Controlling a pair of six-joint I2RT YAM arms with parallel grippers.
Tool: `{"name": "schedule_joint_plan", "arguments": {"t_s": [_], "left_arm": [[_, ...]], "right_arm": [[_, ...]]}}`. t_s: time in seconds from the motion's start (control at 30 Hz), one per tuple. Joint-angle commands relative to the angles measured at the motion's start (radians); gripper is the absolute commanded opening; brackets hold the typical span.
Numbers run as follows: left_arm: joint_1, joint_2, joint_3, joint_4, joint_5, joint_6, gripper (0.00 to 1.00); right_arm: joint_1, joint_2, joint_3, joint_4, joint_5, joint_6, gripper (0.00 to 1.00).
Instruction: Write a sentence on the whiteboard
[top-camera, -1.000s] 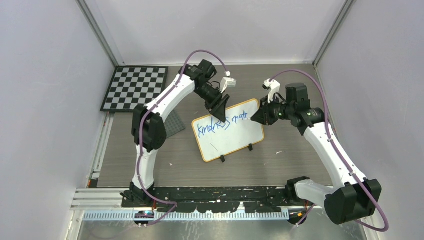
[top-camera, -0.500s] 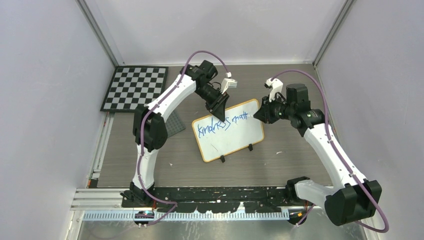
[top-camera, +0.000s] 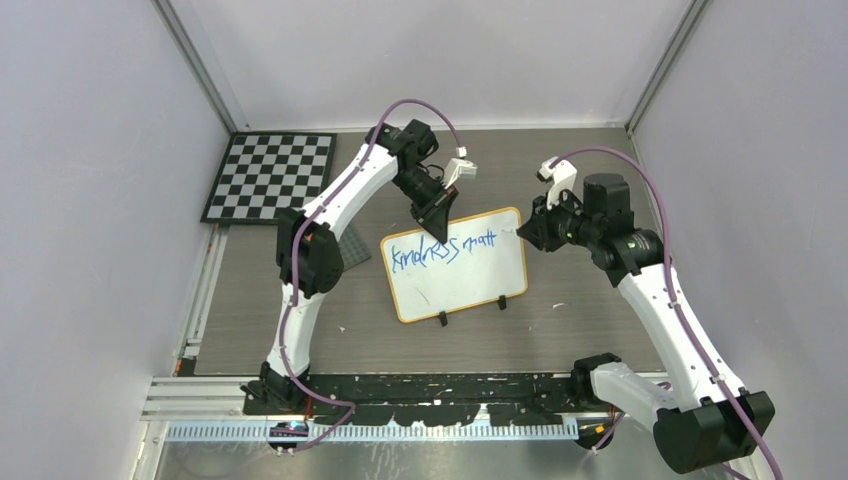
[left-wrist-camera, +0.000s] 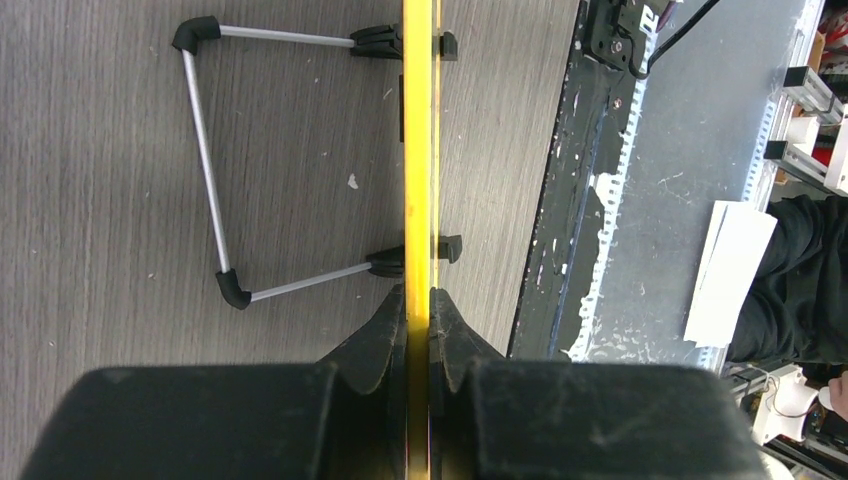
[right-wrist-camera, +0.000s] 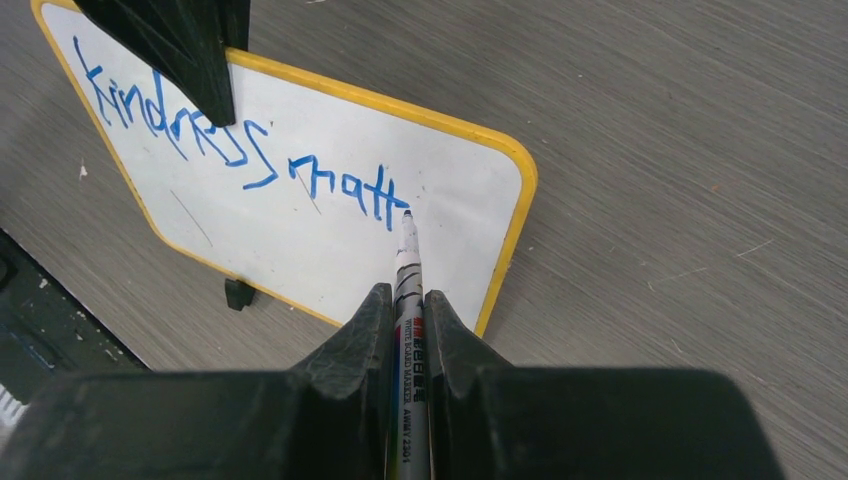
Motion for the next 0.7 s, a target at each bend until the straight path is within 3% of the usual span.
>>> {"name": "schedule_joint_plan", "arguments": {"t_s": [0.0,0.67], "left_arm": [[-0.004,-0.007,0.014,-0.055,-0.036,0.037,0.0],[-0.003,0.0,0.004,-0.039,-0.046,0.019,0.0]], "right_arm": [[-0.004,-0.018,0.025,-0.029,-0.051,-0.02,0.0],[0.037,-0.03,-0.093,0.114,0.059,0.081,0.0]]}}
